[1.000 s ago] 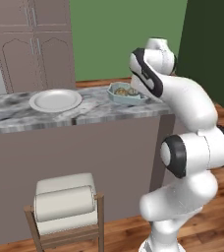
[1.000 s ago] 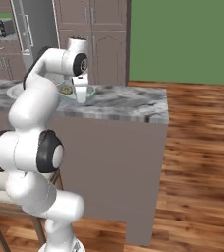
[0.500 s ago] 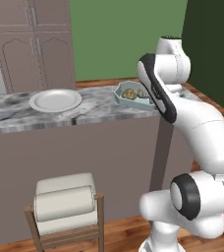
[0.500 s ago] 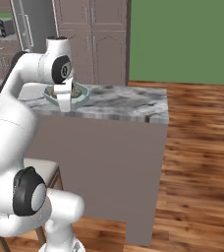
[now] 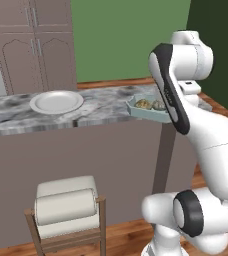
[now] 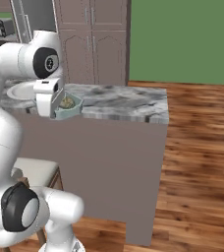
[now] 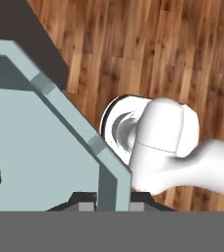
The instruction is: Place two dumplings into each of the tupperware containers and then place the containers in the fridge.
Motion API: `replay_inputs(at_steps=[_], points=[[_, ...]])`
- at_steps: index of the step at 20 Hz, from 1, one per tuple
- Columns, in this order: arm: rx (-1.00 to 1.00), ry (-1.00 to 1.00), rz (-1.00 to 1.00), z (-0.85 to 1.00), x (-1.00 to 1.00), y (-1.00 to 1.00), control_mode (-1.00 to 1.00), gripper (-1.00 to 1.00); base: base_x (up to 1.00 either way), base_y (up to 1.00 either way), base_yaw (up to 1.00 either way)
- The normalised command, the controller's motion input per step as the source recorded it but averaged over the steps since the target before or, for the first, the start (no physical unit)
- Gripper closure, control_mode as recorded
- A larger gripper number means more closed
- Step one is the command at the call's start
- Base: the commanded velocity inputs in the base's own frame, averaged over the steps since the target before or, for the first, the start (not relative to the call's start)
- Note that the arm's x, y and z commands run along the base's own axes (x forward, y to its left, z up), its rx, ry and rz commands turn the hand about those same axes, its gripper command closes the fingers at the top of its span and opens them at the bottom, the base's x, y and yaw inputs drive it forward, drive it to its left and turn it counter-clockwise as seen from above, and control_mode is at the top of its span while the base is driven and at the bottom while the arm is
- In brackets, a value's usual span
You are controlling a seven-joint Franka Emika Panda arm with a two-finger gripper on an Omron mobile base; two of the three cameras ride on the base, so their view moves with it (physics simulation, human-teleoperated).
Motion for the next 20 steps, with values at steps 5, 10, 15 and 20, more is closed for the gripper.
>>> replay_inputs(at_steps=[5,10,15,20], points=[[0.0,0.08,-0.05,-0.03,-0.62,0.02,-1.0,1.0,0.0,0.0,0.0],[0.0,0.02,0.0,0.0,-0.19,0.13,-1.0,1.0,0.0,0.0,0.0],[0.0,-0.01,0.0,0.0,-0.22,0.09,-1.0,1.0,0.0,0.0,0.0],[0.0,0.0,-0.01,0.0,-0.24,0.0,-1.0,1.0,0.0,0.0,0.0]])
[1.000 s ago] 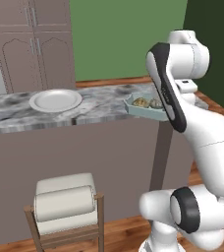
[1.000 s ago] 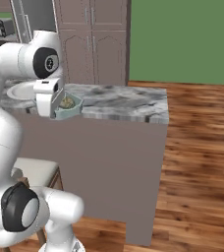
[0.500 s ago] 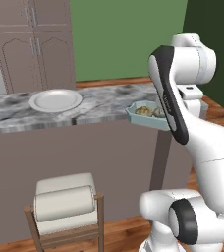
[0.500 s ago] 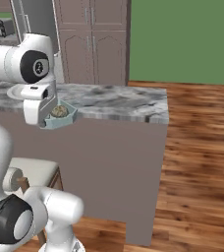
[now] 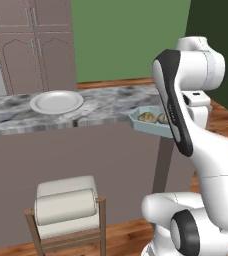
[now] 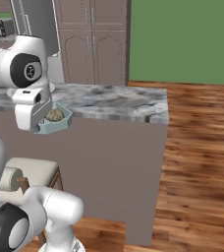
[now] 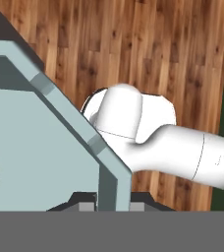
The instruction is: Place two dumplings into each of the tupperware containers and then place the containers in the fridge.
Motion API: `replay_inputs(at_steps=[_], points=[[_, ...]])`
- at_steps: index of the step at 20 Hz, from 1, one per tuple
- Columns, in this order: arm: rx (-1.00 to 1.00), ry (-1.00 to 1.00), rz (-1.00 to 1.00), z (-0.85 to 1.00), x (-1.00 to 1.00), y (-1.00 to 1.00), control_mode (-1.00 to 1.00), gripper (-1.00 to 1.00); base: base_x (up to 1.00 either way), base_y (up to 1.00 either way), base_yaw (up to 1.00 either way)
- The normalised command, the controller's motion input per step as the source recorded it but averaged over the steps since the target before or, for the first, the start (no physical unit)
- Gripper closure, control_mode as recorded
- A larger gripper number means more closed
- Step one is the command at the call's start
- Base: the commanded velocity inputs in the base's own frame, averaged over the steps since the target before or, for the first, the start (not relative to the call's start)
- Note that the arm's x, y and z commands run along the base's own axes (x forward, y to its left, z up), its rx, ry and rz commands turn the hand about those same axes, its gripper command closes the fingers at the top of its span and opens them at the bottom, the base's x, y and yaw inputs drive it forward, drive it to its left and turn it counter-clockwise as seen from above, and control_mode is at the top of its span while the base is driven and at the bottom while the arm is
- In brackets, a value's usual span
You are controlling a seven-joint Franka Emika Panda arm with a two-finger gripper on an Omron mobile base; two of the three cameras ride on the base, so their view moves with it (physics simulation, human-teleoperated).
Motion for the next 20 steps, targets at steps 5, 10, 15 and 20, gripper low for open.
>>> replay_inputs(at_steps=[5,10,15,20], points=[[0.0,0.0,0.0,0.0,-0.21,0.01,-1.0,1.0,0.0,0.0,0.0],[0.0,0.0,0.0,0.0,-0.17,0.0,-1.0,1.0,0.0,0.0,0.0],[0.0,0.0,0.0,0.0,-0.08,0.0,1.0,1.0,-0.33,-0.04,-0.03],[0.0,0.0,0.0,0.0,0.0,0.0,1.0,1.0,-0.92,-0.83,-0.21]])
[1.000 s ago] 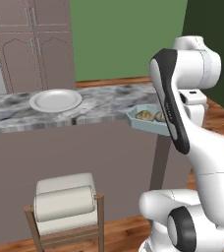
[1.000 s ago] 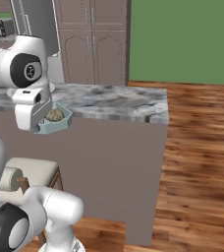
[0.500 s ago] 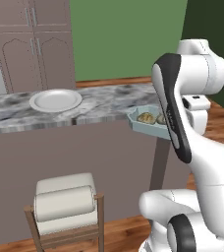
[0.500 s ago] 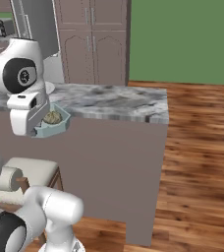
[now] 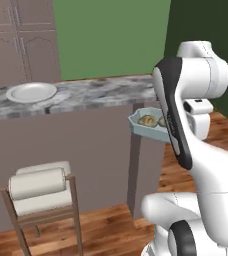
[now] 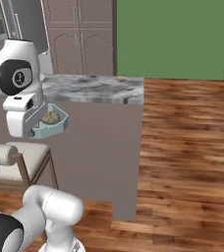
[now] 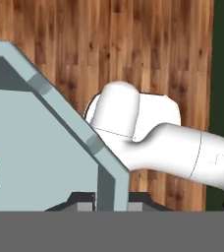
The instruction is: Place two dumplings into each of the tupperware containers and then place the containers in the fridge.
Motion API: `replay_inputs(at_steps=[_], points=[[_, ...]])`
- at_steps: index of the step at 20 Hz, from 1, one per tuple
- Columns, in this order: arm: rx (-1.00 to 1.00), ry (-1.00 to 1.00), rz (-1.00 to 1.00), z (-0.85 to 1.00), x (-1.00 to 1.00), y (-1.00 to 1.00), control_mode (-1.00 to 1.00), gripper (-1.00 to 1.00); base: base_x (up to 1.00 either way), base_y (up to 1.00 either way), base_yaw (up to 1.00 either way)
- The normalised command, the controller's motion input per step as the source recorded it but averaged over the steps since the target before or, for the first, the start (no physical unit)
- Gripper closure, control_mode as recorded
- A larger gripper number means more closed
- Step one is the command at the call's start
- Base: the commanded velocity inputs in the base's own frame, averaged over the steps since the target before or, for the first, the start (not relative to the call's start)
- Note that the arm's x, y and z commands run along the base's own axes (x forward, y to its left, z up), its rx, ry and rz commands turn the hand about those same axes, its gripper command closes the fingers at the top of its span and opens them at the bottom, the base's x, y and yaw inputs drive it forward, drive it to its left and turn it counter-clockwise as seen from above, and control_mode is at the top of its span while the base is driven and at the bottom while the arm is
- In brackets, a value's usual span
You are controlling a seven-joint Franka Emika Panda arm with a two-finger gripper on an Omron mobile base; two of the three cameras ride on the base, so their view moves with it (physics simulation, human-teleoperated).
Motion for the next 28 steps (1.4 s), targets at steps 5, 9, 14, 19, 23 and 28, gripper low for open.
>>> replay_inputs(at_steps=[5,9,14,19,23,28], points=[[0.0,0.0,0.0,0.0,0.0,0.0,1.0,1.0,-0.16,-1.0,-0.22],[0.0,0.0,0.0,0.0,0.0,0.0,1.0,1.0,-0.02,-1.0,-0.18],[0.0,0.0,0.0,0.0,0.0,0.0,1.0,1.0,0.08,-1.0,-0.15],[0.0,0.0,0.0,0.0,0.0,0.0,1.0,1.0,0.56,-1.0,-0.09],[0.0,0.0,0.0,0.0,0.0,0.0,1.0,1.0,1.0,-0.95,0.01],[0.0,0.0,0.0,0.0,0.0,0.0,1.0,1.0,1.0,-0.81,0.22]])
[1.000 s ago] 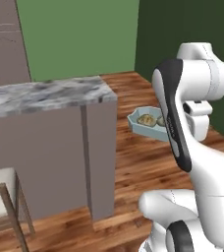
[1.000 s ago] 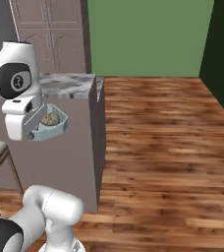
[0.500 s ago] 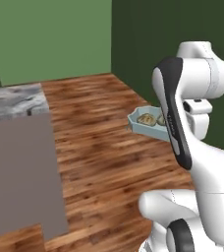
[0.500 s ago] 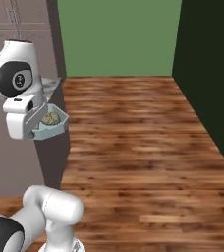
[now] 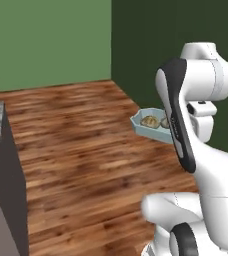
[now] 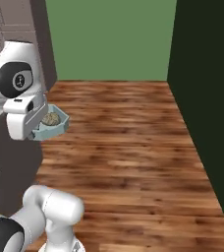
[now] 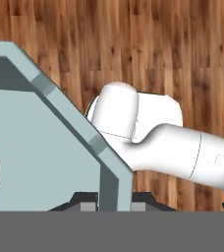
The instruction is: Place two dumplings into each of the tupperware containers and then place the containers in the fridge.
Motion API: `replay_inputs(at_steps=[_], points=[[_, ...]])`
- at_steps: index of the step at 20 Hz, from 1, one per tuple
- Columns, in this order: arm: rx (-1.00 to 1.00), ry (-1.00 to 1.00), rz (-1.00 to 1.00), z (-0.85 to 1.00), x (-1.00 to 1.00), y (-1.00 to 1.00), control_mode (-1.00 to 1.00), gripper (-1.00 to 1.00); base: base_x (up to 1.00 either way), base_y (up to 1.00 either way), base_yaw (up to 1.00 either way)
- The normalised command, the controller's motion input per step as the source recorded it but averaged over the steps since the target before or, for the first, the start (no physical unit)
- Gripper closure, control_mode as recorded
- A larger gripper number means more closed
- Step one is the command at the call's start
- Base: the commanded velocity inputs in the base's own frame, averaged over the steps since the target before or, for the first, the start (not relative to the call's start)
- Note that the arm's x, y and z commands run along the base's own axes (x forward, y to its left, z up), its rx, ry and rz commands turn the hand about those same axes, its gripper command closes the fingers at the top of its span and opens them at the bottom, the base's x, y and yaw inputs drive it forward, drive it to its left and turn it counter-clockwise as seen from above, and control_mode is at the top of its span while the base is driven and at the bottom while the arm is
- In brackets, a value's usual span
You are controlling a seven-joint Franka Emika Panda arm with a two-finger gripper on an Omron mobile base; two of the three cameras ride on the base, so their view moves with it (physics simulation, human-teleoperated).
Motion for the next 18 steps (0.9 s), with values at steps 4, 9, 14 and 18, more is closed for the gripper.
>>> replay_inputs(at_steps=[4,9,14,18], points=[[0.0,0.0,0.0,0.0,0.0,0.0,1.0,1.0,1.0,-0.7,0.31],[0.0,0.0,0.0,0.0,0.0,0.0,1.0,1.0,1.0,-0.66,0.33],[0.0,0.0,0.0,0.0,0.0,0.0,1.0,1.0,1.0,-0.76,0.3],[0.0,0.0,0.0,0.0,0.0,0.0,1.0,1.0,1.0,-0.75,0.3]])
